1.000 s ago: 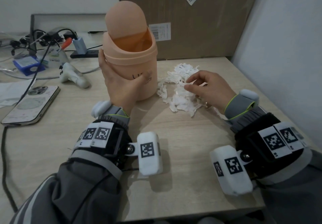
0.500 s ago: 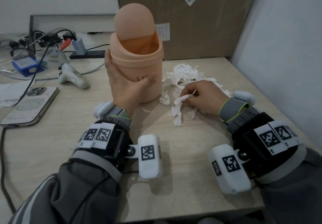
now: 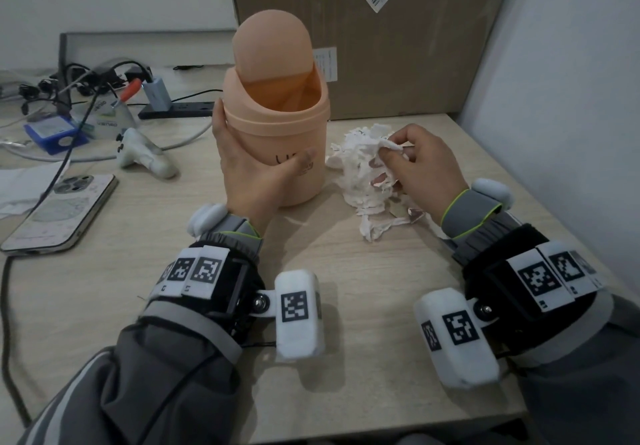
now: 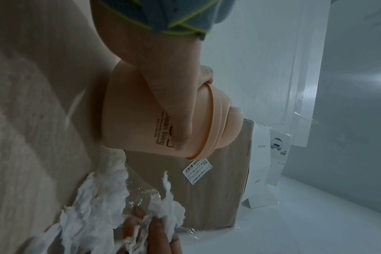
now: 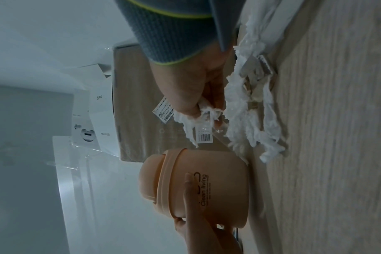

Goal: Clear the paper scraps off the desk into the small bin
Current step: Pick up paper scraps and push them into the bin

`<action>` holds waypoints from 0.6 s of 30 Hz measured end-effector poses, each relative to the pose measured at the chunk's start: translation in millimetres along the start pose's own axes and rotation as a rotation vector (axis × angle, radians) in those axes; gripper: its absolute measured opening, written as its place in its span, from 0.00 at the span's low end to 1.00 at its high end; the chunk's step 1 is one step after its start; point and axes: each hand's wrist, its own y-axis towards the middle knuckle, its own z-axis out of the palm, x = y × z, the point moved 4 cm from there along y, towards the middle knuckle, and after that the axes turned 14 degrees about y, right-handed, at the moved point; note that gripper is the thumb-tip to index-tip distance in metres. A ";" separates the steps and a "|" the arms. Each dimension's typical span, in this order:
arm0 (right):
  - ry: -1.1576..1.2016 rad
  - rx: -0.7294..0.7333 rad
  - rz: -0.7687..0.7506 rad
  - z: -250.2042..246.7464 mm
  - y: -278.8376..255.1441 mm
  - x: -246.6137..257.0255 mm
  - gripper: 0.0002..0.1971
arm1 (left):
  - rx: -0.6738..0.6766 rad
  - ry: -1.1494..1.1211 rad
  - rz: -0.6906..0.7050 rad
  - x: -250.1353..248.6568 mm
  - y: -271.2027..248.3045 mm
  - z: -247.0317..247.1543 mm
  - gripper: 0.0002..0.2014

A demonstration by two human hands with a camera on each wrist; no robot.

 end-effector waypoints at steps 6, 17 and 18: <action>0.103 -0.117 -0.009 -11.1 2.9 -3.8 0.10 | 0.005 0.005 -0.004 -0.2 0.2 -0.2 0.68; 0.556 -0.196 0.232 -11.0 9.1 -11.3 0.12 | 0.017 0.016 0.006 -4.1 -2.3 0.8 0.67; 0.565 -0.178 0.239 -10.4 10.9 -11.3 0.11 | 0.019 0.022 0.011 -4.7 -2.5 1.2 0.67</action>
